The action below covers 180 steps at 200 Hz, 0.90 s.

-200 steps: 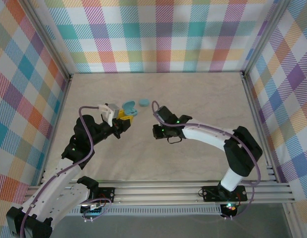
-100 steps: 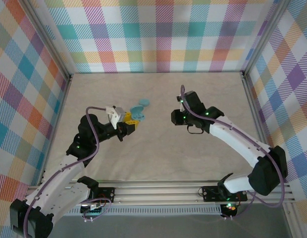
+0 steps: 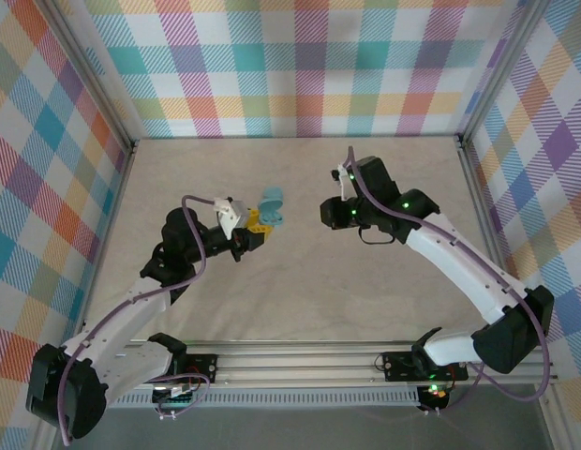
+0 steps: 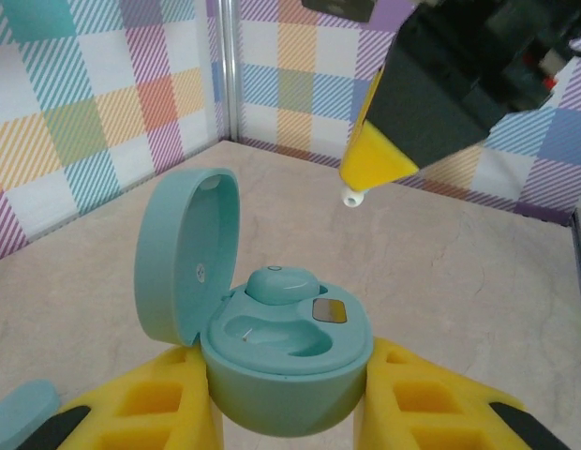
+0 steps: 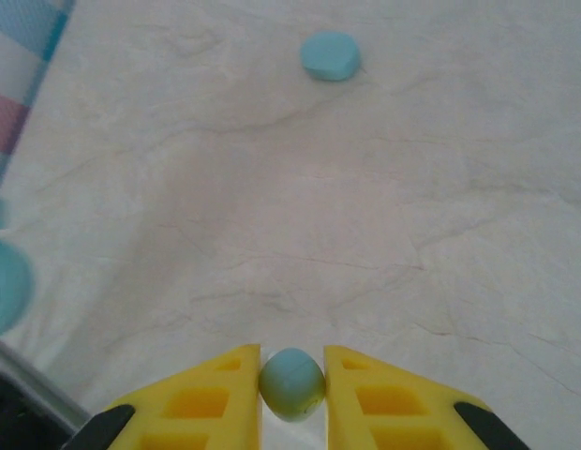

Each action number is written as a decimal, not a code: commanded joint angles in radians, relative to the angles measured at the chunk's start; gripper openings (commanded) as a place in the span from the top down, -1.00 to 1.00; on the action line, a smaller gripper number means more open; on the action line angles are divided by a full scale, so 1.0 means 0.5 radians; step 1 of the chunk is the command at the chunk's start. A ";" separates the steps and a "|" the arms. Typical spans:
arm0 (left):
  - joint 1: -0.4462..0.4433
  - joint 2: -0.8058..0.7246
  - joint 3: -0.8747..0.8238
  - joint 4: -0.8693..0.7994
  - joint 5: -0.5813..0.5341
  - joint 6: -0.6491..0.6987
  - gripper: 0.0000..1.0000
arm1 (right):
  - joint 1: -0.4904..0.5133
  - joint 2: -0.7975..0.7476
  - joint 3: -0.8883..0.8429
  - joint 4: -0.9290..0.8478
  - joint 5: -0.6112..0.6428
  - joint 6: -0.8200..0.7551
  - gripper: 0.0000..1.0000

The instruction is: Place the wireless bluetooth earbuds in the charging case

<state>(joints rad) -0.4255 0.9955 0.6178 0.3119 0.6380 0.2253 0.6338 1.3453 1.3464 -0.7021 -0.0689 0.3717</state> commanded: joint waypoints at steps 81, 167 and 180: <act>-0.115 0.198 0.130 0.198 0.059 0.217 1.00 | -0.001 0.079 0.150 0.135 -0.645 0.002 0.63; -0.167 0.276 0.166 0.195 -0.010 0.251 1.00 | 0.058 0.177 0.237 0.141 -0.705 0.047 0.65; -0.171 0.274 0.166 0.193 -0.021 0.252 1.00 | 0.082 0.193 0.269 0.091 -0.663 0.030 0.65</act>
<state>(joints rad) -0.4980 1.1336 0.6697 0.3706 0.6350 0.3313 0.6483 1.4303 1.4227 -0.6292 -0.4129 0.4026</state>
